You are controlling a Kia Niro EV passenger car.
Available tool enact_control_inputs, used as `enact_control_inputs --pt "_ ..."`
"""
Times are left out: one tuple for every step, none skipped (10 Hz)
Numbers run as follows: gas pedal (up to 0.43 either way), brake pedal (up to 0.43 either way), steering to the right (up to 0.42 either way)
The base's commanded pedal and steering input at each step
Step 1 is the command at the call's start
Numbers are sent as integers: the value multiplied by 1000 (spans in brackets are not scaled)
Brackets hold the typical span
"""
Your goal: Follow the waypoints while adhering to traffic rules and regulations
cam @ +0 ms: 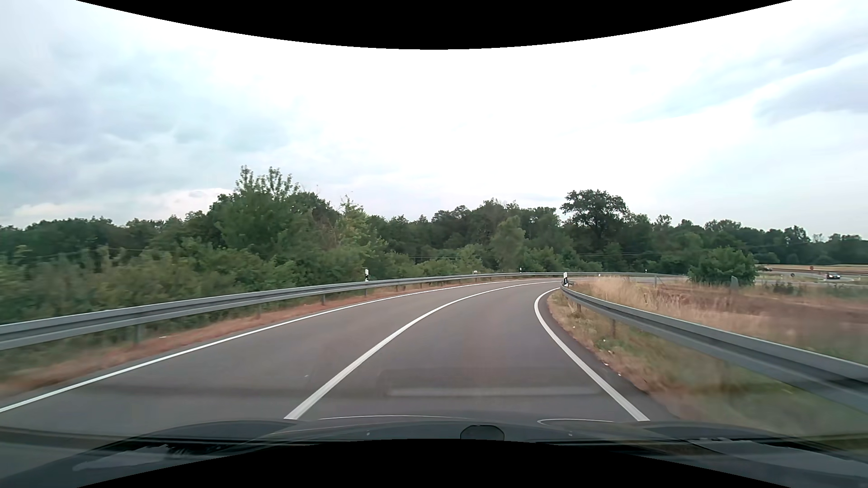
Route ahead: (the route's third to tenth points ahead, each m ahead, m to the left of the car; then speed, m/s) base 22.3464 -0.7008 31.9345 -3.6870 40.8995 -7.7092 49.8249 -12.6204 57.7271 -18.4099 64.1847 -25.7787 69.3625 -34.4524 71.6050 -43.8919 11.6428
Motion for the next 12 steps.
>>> enact_control_inputs --pt "0 0 59" --pt "0 0 57" --pt "0 0 55" --pt "0 0 54" --pt "0 0 53" --pt "0 0 52" --pt "87 0 52" --pt "118 0 53" --pt "130 0 53" --pt "138 0 53" --pt "138 0 53" --pt "138 0 55"
